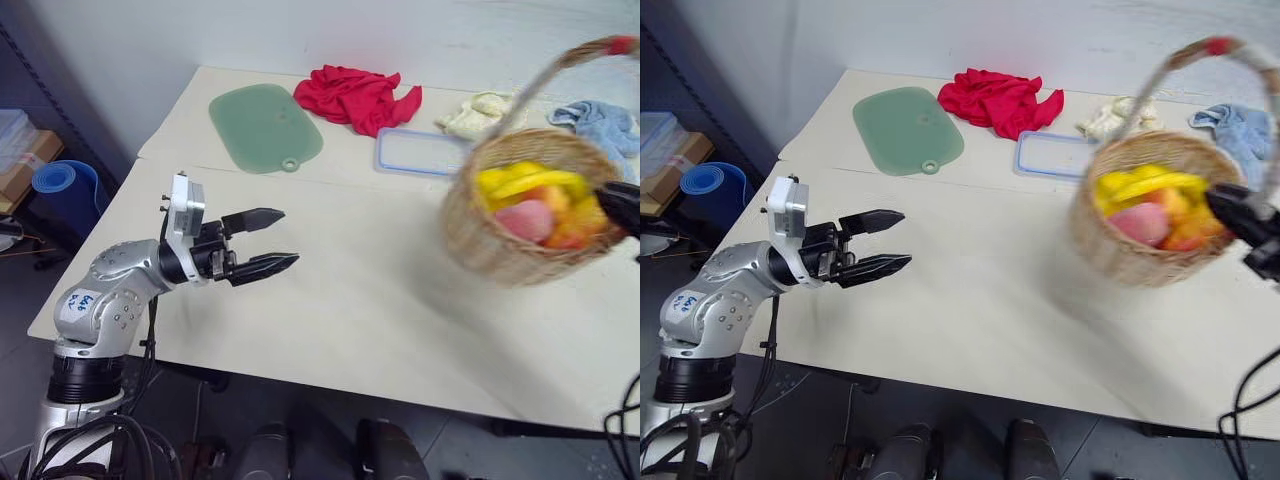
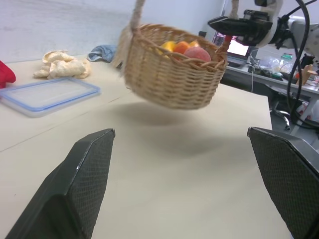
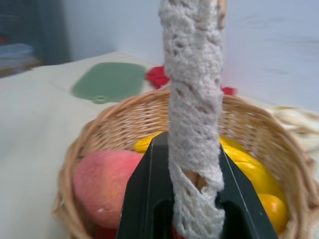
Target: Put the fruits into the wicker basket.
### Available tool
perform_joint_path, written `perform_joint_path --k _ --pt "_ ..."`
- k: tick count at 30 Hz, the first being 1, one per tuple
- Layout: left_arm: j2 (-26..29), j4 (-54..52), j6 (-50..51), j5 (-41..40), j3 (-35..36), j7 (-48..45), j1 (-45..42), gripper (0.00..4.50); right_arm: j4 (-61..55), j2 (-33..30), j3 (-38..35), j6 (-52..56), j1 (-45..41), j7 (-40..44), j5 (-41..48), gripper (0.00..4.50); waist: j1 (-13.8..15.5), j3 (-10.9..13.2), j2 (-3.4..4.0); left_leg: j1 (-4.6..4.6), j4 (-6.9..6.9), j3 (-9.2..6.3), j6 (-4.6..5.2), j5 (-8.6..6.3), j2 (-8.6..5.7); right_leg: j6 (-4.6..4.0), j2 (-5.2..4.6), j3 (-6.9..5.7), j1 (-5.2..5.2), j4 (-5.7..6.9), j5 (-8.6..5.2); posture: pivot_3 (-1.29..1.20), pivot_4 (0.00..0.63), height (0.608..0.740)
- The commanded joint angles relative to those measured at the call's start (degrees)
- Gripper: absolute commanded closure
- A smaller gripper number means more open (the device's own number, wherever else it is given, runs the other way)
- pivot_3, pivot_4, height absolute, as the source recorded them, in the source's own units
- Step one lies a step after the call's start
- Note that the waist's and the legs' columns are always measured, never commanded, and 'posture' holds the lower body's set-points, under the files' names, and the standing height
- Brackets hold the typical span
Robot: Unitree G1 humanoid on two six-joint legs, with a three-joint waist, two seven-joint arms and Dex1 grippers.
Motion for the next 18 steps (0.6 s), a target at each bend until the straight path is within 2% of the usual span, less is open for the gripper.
perform_joint_path --k 1,5,7,12,15,18 --pt "-0.52 0.65 -1.59 0.98 -0.52 -1.42 -1.83 0.00 10.43 -0.39 -2.19 -9.18 -1.39 0.18 -4.82 4.28 -0.19 0.00 0.00 0.00 0.00 0.11 0.03 0.01 -0.01 0.00 0.00 0.08 0.00 -0.08 0.00 0.00 0.150 0.740" --pt "-1.20 0.74 -1.26 0.56 0.30 -0.81 -2.48 0.00 22.82 -0.50 0.69 -17.26 -6.01 -1.46 -9.28 4.28 -1.51 -0.02 0.08 0.11 -0.03 0.51 0.08 0.04 0.00 -0.01 0.01 0.47 -0.12 -0.05 0.00 0.00 0.150 0.740" --pt "-1.37 0.42 -1.69 0.55 1.13 -0.09 -2.79 0.00 26.98 0.60 0.87 -18.00 -9.02 -2.98 -8.52 4.28 -1.92 -0.01 0.11 0.13 -0.03 0.54 0.08 0.04 0.02 -0.01 0.02 0.49 -0.13 -0.01 0.00 0.00 0.150 0.740" --pt "0.34 0.35 -0.25 -0.12 2.37 -0.21 -3.91 0.00 26.20 2.78 2.78 -18.70 -8.27 -2.30 -8.48 2.69 -1.66 -0.02 0.13 0.18 -0.05 0.52 0.07 0.04 0.11 0.00 0.05 0.48 -0.19 0.19 0.00 0.00 0.150 0.740" --pt "1.46 1.12 -0.34 0.76 2.00 -1.46 -3.10 0.00 24.86 1.86 -0.99 -20.93 -3.90 -2.08 -9.12 1.73 -1.33 -0.03 0.14 0.15 -0.05 0.52 0.06 0.03 0.09 0.00 0.02 0.49 -0.19 0.15 0.00 0.00 0.150 0.740" --pt "3.66 1.76 0.12 1.75 0.85 -4.29 -0.49 0.00 21.14 1.14 -6.12 -18.82 2.65 -1.18 -7.47 0.76 -0.72 -0.04 0.17 0.10 -0.05 0.48 0.06 0.02 0.03 0.03 -0.02 0.47 -0.17 0.07 0.01 0.00 0.150 0.740"
